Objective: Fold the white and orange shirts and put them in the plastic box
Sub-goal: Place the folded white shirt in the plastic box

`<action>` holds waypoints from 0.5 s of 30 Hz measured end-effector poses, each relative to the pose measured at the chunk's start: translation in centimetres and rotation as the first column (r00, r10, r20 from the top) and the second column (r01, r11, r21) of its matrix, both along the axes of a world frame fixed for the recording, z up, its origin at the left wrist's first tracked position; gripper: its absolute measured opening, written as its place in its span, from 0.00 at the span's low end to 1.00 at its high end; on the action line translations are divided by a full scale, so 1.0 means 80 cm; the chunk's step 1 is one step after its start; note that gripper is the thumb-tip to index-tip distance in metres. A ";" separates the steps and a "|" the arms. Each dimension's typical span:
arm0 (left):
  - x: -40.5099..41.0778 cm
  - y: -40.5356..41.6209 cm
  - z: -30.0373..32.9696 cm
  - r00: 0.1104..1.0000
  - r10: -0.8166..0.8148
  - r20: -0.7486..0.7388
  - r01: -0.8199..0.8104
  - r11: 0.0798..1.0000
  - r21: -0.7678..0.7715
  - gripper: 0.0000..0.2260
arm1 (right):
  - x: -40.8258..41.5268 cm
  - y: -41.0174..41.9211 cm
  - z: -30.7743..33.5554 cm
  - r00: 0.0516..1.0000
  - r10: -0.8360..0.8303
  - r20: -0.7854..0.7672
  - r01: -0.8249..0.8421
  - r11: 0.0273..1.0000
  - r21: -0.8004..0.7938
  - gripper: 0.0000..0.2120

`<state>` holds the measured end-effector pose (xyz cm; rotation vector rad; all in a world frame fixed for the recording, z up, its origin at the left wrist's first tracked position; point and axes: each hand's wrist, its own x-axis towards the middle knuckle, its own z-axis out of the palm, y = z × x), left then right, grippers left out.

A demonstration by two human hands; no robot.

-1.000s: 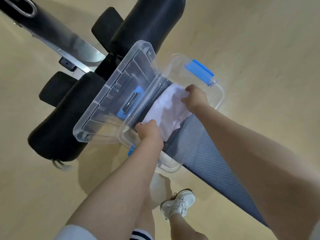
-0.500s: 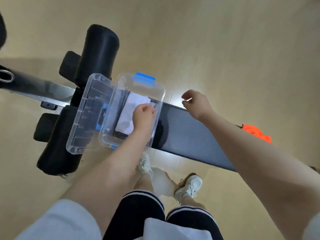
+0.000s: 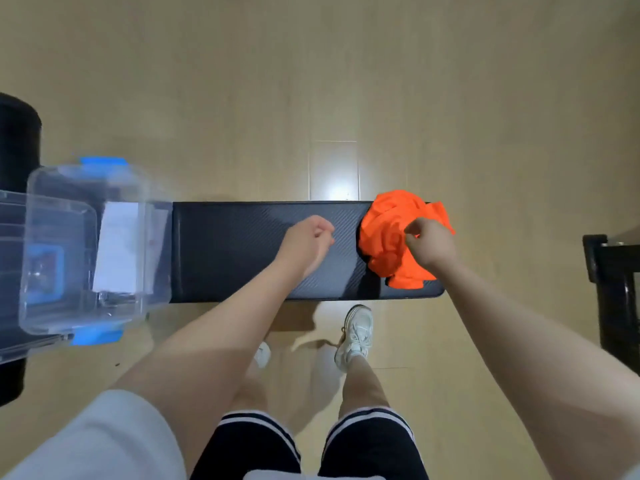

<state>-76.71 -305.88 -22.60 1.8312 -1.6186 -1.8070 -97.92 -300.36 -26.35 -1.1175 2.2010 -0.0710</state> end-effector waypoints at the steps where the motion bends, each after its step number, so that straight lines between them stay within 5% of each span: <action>1: -0.018 0.006 -0.010 1.000 0.012 0.018 -0.013 1.000 0.012 0.09 | -0.023 0.005 -0.017 1.000 -0.012 -0.002 0.012 1.000 0.018 0.13; 9: -0.072 0.032 -0.086 0.978 0.117 0.174 -0.117 0.993 -0.006 0.10 | -0.077 0.009 -0.129 0.984 0.079 0.163 -0.106 0.981 0.163 0.37; 12: -0.068 0.048 -0.088 0.965 0.180 0.190 -0.184 0.983 0.003 0.11 | -0.072 0.009 -0.138 0.999 -0.015 0.039 0.010 0.990 0.139 0.27; 15: -0.061 0.061 -0.066 0.956 0.198 0.219 -0.197 0.980 -0.025 0.10 | -0.073 0.014 -0.118 0.991 -0.085 0.103 0.074 0.992 0.101 0.21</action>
